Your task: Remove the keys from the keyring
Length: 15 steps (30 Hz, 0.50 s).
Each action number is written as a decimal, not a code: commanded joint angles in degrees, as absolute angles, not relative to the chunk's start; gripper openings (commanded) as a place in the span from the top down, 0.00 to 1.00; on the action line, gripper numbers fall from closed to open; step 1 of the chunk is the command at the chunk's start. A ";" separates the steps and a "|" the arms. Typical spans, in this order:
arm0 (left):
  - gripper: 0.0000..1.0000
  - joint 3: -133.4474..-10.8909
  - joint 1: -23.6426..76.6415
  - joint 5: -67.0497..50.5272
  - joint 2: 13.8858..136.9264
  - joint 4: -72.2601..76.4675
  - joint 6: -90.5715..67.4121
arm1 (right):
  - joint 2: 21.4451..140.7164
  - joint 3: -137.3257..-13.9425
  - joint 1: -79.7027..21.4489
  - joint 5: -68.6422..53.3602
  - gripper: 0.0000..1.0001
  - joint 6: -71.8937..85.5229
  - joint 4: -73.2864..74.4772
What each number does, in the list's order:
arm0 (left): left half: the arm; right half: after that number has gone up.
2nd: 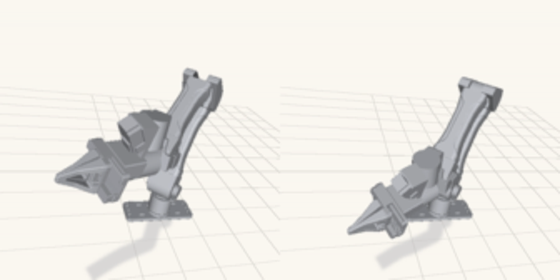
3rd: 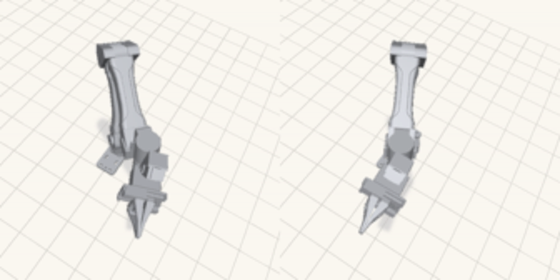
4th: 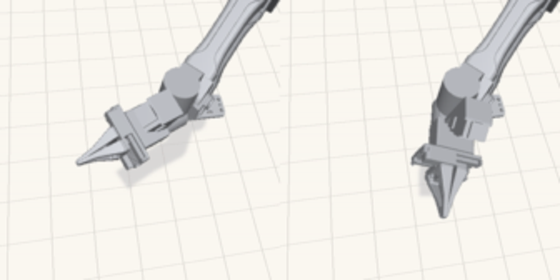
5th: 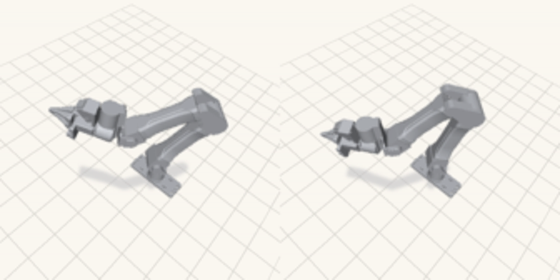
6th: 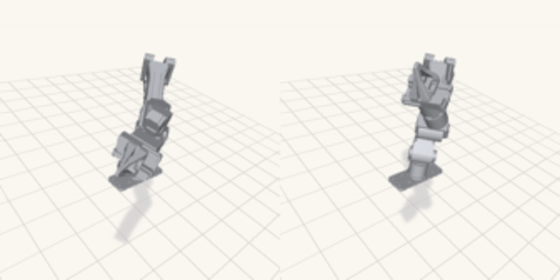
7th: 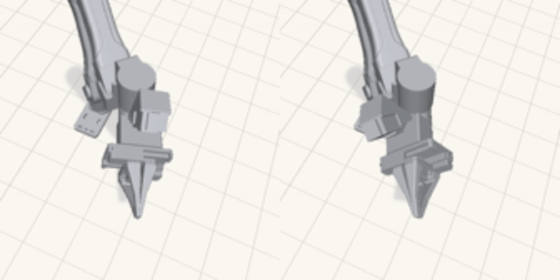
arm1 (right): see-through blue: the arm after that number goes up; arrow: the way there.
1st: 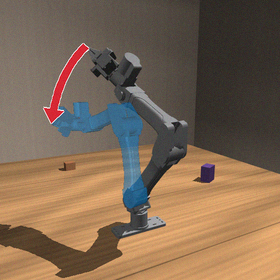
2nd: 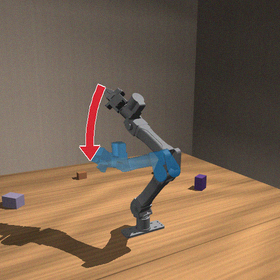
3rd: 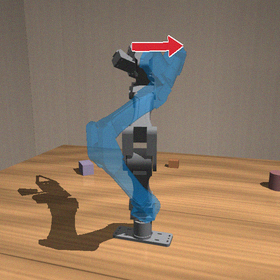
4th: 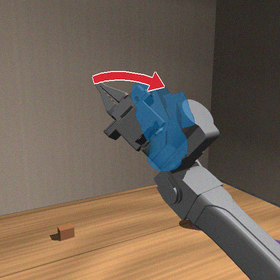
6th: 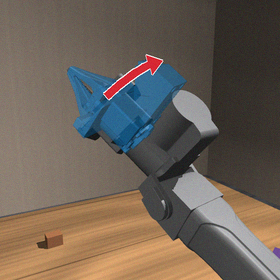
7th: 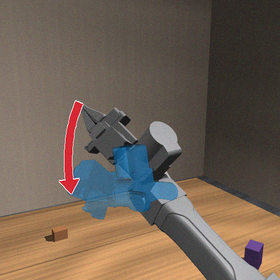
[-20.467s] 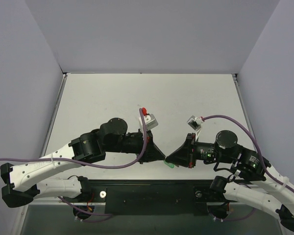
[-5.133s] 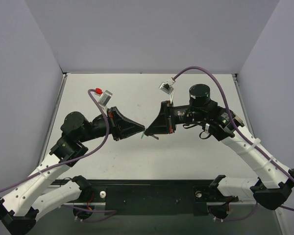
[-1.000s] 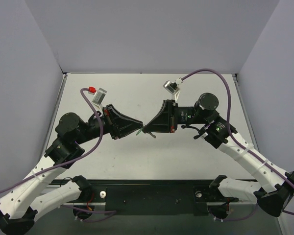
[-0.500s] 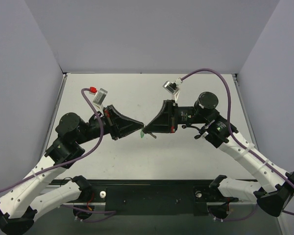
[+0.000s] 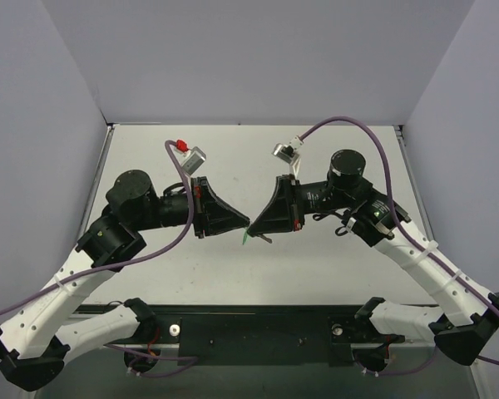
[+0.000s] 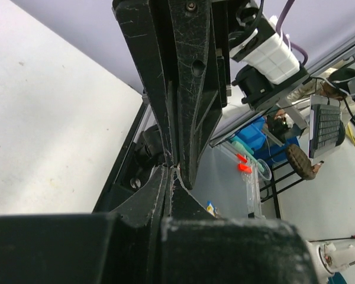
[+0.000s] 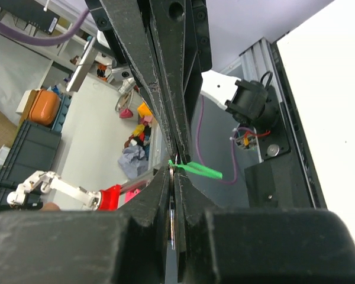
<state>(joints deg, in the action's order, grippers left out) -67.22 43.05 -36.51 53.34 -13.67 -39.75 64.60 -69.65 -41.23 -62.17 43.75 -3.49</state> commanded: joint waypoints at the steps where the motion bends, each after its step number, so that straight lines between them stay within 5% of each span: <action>1: 1.00 -70.22 43.95 -42.09 56.33 -19.33 -35.07 | 65.92 -73.73 -41.92 -64.33 1.00 40.52 -2.29; 15: 1.00 -75.93 43.86 -47.99 61.08 -25.48 -30.85 | 67.50 -75.67 -42.71 -66.97 1.00 36.47 4.74</action>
